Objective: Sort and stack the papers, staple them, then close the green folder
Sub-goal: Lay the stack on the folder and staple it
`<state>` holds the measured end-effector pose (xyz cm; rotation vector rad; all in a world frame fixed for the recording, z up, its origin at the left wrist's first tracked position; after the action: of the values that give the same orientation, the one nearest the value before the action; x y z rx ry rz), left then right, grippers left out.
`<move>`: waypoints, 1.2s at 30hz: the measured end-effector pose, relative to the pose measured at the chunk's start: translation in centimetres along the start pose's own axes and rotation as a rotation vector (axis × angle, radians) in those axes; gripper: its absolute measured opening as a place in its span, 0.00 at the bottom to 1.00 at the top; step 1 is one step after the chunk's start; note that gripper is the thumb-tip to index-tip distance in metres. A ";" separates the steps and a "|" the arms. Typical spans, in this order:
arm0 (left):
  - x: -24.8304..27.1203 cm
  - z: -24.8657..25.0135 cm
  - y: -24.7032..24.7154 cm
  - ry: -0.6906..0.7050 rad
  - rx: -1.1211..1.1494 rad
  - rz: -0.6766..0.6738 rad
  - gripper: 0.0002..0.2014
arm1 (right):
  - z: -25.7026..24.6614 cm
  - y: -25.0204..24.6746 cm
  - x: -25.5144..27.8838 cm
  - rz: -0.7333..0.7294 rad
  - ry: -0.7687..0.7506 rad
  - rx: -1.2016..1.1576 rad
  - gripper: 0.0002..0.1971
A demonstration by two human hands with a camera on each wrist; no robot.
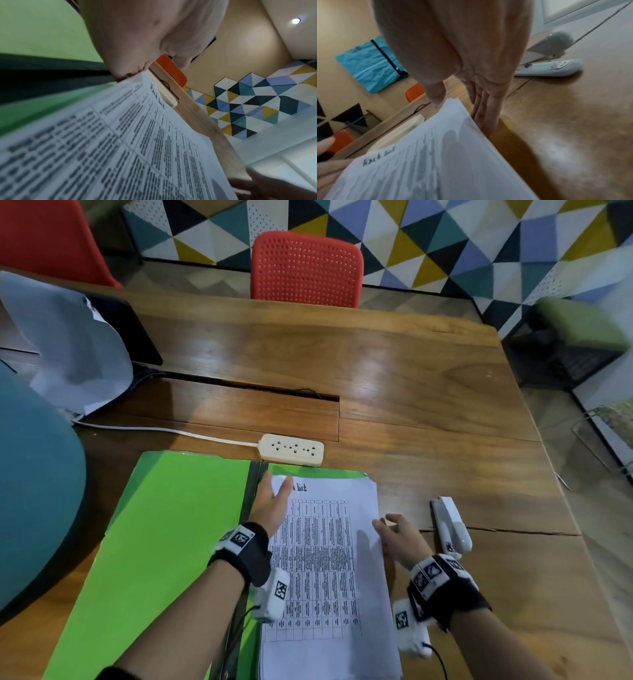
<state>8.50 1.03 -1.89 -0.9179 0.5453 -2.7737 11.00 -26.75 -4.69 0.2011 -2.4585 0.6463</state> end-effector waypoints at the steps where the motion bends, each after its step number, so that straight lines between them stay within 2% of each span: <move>1: 0.0 0.2 0.6 0.009 0.023 0.004 0.35 | -0.9 0.3 -0.4 -0.001 -0.018 -0.007 0.23; 3: -0.4 0.0 1.6 0.031 0.033 0.000 0.34 | -2.3 1.1 -0.8 -0.019 -0.072 0.097 0.15; 5: -0.7 -0.4 2.1 0.021 0.057 -0.028 0.33 | -2.2 1.6 -1.0 -0.017 -0.088 0.173 0.18; 7: -1.2 -0.6 1.8 0.013 0.098 -0.046 0.32 | -2.0 1.4 -1.1 -0.032 -0.101 0.149 0.20; 10: -1.9 -0.1 0.8 0.054 0.121 0.006 0.31 | -2.5 0.3 -1.8 -0.036 -0.082 0.042 0.15; 12: -2.8 0.3 0.5 0.072 0.127 0.051 0.30 | -3.5 -0.3 -2.8 -0.012 -0.079 -0.050 0.25; 14: -4.0 0.4 0.6 0.107 0.099 0.076 0.27 | -4.9 -0.2 -4.0 -0.017 -0.138 -0.047 0.28; 16: -5.2 0.2 0.9 0.140 -0.046 0.094 0.24 | -5.7 0.2 -5.4 -0.010 -0.206 0.095 0.25; 18: -6.1 -0.1 0.9 0.197 -0.304 0.134 0.20 | -6.1 0.5 -5.7 0.014 -0.239 0.261 0.20; 20: -6.5 -0.1 0.7 0.269 -0.513 0.173 0.19 | -6.2 0.5 -5.6 0.064 -0.283 0.296 0.16; 23: -6.5 0.0 0.4 0.348 -0.637 0.173 0.24 | -6.0 0.3 -5.3 0.094 -0.302 0.291 0.14; 25: -6.5 -0.1 0.3 0.351 -0.648 0.160 0.23 | -6.1 0.4 -5.1 0.088 -0.288 0.279 0.14; 28: -6.3 0.3 0.7 0.294 -0.571 0.109 0.16 | -6.4 0.9 -4.9 0.075 -0.263 0.236 0.18; 30: -5.6 0.6 0.8 0.239 -0.414 0.091 0.15 | -6.2 1.3 -4.7 0.076 -0.241 0.202 0.23; 33: -3.6 0.3 0.2 0.049 -0.018 0.161 0.24 | -5.8 0.6 -4.4 0.183 -0.120 -0.062 0.32; 35: -2.4 0.1 0.4 -0.030 0.158 0.156 0.27 | -5.5 0.5 -3.8 0.233 -0.041 -0.276 0.32; 36: -2.1 0.0 0.8 -0.042 0.201 0.132 0.28 | -5.6 0.8 -3.4 0.213 -0.024 -0.334 0.30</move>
<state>10.21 0.90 -3.31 -0.8598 0.3015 -2.6262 16.34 -23.33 -2.99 -0.1862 -2.5871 0.3106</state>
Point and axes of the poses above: each hand's wrist, its own x-axis away from the middle knuckle, its own y-axis out of the palm, z = x × y, the point moved 5 cm from there along -x, towards the middle knuckle, and after that the axes turned 12 degrees about -x, right-handed, at the moved point
